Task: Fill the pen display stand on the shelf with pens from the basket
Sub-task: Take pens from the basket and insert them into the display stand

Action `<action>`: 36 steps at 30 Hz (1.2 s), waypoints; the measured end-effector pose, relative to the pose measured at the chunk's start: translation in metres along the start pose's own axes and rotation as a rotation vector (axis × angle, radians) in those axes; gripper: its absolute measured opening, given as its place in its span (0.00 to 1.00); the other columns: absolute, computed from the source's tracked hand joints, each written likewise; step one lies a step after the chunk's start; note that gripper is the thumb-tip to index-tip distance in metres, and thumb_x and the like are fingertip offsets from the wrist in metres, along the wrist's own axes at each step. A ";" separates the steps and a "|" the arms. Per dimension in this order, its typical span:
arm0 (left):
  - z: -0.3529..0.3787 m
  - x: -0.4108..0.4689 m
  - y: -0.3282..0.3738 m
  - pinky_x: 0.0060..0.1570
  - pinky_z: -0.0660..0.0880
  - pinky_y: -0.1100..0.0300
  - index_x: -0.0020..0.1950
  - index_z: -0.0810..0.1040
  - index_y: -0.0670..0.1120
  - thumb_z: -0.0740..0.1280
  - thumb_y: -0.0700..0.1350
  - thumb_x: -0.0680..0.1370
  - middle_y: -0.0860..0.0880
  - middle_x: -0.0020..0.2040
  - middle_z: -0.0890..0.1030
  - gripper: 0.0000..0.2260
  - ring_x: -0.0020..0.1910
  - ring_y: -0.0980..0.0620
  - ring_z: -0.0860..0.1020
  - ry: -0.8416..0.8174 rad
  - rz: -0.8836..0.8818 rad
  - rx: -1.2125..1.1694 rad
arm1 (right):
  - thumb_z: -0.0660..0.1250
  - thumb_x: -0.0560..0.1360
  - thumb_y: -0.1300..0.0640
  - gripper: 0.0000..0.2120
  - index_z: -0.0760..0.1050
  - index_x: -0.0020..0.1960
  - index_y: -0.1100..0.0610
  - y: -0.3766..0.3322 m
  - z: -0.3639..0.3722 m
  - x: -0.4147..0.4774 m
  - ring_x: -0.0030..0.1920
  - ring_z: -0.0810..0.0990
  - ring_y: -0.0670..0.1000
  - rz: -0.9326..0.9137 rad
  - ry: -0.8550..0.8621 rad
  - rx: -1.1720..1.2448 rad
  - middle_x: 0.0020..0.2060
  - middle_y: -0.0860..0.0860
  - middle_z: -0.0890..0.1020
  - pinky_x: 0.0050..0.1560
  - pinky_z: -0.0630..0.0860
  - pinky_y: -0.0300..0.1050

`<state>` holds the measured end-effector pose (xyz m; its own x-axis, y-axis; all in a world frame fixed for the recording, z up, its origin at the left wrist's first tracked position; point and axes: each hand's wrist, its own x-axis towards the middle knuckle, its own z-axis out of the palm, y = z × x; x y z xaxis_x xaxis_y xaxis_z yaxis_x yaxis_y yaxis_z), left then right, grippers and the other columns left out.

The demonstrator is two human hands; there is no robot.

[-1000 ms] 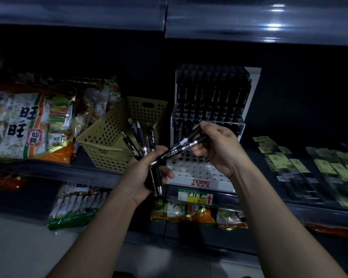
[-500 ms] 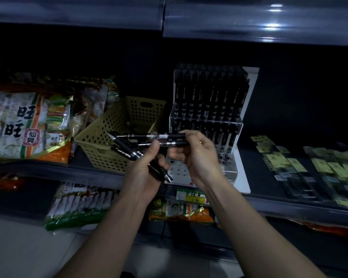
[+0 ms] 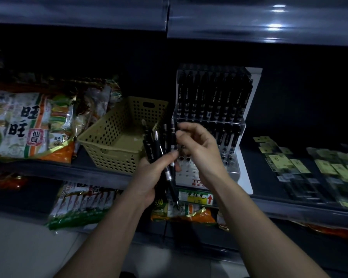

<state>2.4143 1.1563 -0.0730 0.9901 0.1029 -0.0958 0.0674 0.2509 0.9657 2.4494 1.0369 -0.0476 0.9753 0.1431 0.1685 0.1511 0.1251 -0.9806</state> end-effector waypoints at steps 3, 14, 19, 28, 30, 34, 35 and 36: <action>0.002 0.000 -0.003 0.32 0.72 0.60 0.46 0.80 0.45 0.69 0.47 0.76 0.48 0.32 0.80 0.05 0.33 0.52 0.79 -0.074 -0.045 0.073 | 0.70 0.74 0.61 0.12 0.77 0.55 0.50 -0.004 -0.001 0.000 0.49 0.76 0.45 -0.110 -0.002 -0.079 0.46 0.47 0.76 0.47 0.76 0.35; 0.009 -0.002 -0.007 0.34 0.74 0.57 0.44 0.78 0.44 0.65 0.42 0.78 0.46 0.30 0.78 0.04 0.34 0.49 0.78 -0.127 -0.074 0.080 | 0.77 0.67 0.57 0.05 0.80 0.39 0.54 -0.003 -0.005 0.000 0.57 0.72 0.42 -0.185 -0.063 -0.302 0.54 0.51 0.74 0.56 0.70 0.34; 0.006 -0.004 -0.004 0.26 0.72 0.60 0.39 0.76 0.41 0.67 0.37 0.76 0.45 0.30 0.76 0.05 0.25 0.49 0.75 -0.228 -0.130 0.047 | 0.75 0.70 0.59 0.06 0.80 0.35 0.54 -0.001 -0.005 0.002 0.56 0.75 0.46 -0.117 -0.033 -0.272 0.51 0.52 0.77 0.59 0.70 0.40; 0.002 -0.002 -0.009 0.28 0.74 0.59 0.52 0.77 0.42 0.71 0.63 0.66 0.46 0.37 0.78 0.27 0.28 0.53 0.75 -0.401 -0.304 -0.295 | 0.65 0.77 0.62 0.07 0.77 0.40 0.57 -0.006 -0.009 0.003 0.33 0.77 0.46 0.028 -0.012 0.014 0.40 0.54 0.81 0.27 0.71 0.40; 0.002 -0.002 -0.007 0.27 0.72 0.60 0.52 0.77 0.42 0.63 0.63 0.71 0.48 0.35 0.77 0.25 0.28 0.53 0.73 -0.402 -0.328 -0.329 | 0.63 0.78 0.62 0.07 0.78 0.44 0.59 -0.004 -0.010 0.004 0.39 0.79 0.51 0.033 -0.015 0.031 0.44 0.55 0.82 0.32 0.72 0.43; 0.002 -0.004 -0.005 0.26 0.69 0.62 0.51 0.77 0.43 0.64 0.55 0.73 0.51 0.31 0.73 0.17 0.25 0.55 0.69 -0.383 -0.314 -0.334 | 0.60 0.79 0.62 0.07 0.77 0.47 0.61 -0.002 -0.011 0.007 0.53 0.82 0.51 0.053 -0.047 0.118 0.52 0.56 0.84 0.44 0.78 0.43; 0.002 -0.004 -0.005 0.26 0.68 0.63 0.50 0.76 0.44 0.64 0.54 0.73 0.51 0.31 0.73 0.15 0.25 0.56 0.69 -0.378 -0.314 -0.335 | 0.60 0.79 0.63 0.08 0.76 0.46 0.60 -0.001 -0.011 0.008 0.54 0.82 0.51 0.055 -0.055 0.136 0.53 0.56 0.83 0.48 0.78 0.46; 0.003 -0.004 -0.005 0.25 0.68 0.63 0.49 0.76 0.44 0.64 0.53 0.73 0.51 0.30 0.72 0.13 0.24 0.56 0.68 -0.379 -0.314 -0.342 | 0.60 0.79 0.63 0.08 0.76 0.45 0.60 0.000 -0.011 0.008 0.56 0.82 0.52 0.056 -0.058 0.151 0.54 0.56 0.83 0.54 0.78 0.49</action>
<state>2.4102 1.1521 -0.0768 0.9086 -0.3607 -0.2105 0.3824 0.5159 0.7666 2.4591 1.0276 -0.0474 0.9698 0.2103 0.1234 0.0660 0.2607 -0.9632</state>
